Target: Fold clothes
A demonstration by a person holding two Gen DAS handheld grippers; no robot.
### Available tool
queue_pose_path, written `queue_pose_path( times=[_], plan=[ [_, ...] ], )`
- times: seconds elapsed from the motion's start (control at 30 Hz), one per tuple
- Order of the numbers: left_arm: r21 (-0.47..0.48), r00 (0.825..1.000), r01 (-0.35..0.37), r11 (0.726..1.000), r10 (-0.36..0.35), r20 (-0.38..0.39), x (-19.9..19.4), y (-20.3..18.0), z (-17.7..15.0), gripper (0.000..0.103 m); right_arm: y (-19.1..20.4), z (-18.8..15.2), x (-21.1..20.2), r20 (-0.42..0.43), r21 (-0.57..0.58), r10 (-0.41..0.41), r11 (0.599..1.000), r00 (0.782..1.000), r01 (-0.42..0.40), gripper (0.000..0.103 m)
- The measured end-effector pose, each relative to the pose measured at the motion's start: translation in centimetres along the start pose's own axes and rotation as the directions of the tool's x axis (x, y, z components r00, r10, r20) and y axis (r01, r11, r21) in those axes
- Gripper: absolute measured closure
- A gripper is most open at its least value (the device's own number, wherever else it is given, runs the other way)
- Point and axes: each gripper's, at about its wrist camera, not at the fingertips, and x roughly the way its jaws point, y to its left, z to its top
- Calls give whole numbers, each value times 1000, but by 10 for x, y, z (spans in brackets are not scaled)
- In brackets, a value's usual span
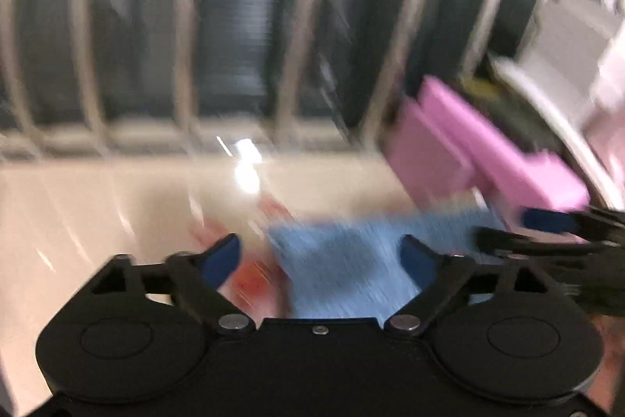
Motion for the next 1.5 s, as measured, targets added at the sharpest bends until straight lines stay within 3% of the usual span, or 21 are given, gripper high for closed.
queue_pose_path(
  times=[0.07,0.1,0.13,0.17,0.2,0.27,0.37,0.57,0.77,0.8,0.83,0.87,0.93,0.97,1.07,1.13,1.2,1.33,1.5],
  plan=[
    [-24,994,58,998,-56,96,-17,1,-2,11,2,-1,-26,135,20,-19,1000,991,16,39],
    [-23,989,106,994,-103,109,-20,-2,-5,23,5,-4,-33,171,13,-4,1000,985,2,39],
    [0,990,114,993,-114,83,-17,-8,-9,48,10,-7,-33,158,0,22,1000,987,-22,48],
    [35,994,101,994,-102,35,-9,-16,-14,62,15,-11,-33,144,-13,48,999,988,-47,60],
    [71,996,89,994,-88,-13,-2,-25,-19,88,20,-15,-30,120,-24,70,997,990,-68,89],
    [122,995,34,992,-22,-94,17,-34,-34,93,28,-24,-13,40,-45,53,998,998,-51,95],
    [128,991,-46,991,61,-120,42,-30,-54,93,28,-40,15,5,-74,-42,996,999,42,95],
    [-33,994,-1,999,-3,-106,49,-6,-63,90,8,-39,52,0,51,-26,998,1000,26,95],
    [-110,994,80,991,-87,-59,38,15,-54,85,0,-35,59,21,105,26,994,999,-28,90],
    [-125,994,96,987,-103,-48,35,18,-51,71,-1,-35,55,34,118,41,992,999,-44,84],
    [-136,995,99,986,-102,-14,26,19,-49,49,-4,-35,49,55,137,59,988,997,-66,72],
    [-143,995,94,985,-90,33,14,18,-47,40,-7,-35,43,82,154,74,984,994,-86,66],
    [-134,990,57,989,-38,136,-14,12,-45,8,-9,-36,21,167,172,74,980,983,-103,53],
    [-123,985,40,992,-19,171,-29,10,-44,2,-8,-35,10,205,178,72,978,976,-110,52],
    [-56,975,-3,998,16,222,-82,7,-50,0,-4,-37,-33,279,180,82,974,957,-136,44],
    [4,972,-32,999,30,234,-121,7,-59,0,1,-45,-67,295,162,74,979,952,-127,19],
    [64,968,-61,996,43,246,-159,6,-69,0,5,-67,-110,293,109,106,984,950,-143,4],
    [137,972,-78,987,45,230,-264,13,-126,0,11,-140,-214,296,62,152,982,943,-178,1],
    [56,994,-28,998,22,103,-399,42,-234,0,23,-258,-336,253,113,132,980,958,-165,1]
  ],
)
